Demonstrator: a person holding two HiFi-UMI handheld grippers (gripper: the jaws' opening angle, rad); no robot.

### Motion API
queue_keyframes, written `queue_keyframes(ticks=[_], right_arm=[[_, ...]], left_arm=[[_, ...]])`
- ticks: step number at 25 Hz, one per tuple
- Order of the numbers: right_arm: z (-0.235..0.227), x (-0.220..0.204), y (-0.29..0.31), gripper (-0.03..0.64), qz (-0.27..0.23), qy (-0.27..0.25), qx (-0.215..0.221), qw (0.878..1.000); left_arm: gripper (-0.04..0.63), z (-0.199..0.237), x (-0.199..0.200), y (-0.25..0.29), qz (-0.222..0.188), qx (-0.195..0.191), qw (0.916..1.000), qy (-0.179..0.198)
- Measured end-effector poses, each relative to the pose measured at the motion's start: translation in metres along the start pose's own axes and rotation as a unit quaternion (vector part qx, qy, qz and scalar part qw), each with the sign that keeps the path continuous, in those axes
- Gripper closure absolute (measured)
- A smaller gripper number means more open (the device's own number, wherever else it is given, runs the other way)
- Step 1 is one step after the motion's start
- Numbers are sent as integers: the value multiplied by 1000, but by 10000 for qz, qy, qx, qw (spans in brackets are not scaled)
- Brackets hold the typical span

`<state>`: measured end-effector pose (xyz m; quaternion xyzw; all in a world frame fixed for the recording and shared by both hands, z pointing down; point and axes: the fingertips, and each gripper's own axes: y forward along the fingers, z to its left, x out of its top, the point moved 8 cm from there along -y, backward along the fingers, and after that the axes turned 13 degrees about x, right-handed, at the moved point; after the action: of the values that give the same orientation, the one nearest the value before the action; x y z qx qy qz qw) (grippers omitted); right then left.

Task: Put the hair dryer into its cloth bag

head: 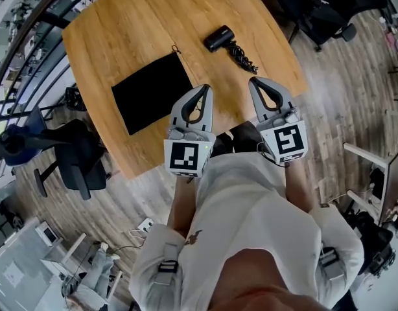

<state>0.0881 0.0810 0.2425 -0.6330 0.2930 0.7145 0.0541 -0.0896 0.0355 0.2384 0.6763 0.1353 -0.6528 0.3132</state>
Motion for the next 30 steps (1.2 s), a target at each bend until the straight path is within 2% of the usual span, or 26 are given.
queue_keyframes(ticks=[8,22,30], right_arm=[[-23,-17,6,595,152,208,-114,9996],[-71,-53,47,595,664,433,217,9966],[-93,-90,78,594,1100,508,397,9918]], left_arm=[[577,-12,-6,31,99,-194,9997,64],[577,-22,-39,90,592,-185,9981,50],[577,-20,-69,122,914,-150,9957,29]])
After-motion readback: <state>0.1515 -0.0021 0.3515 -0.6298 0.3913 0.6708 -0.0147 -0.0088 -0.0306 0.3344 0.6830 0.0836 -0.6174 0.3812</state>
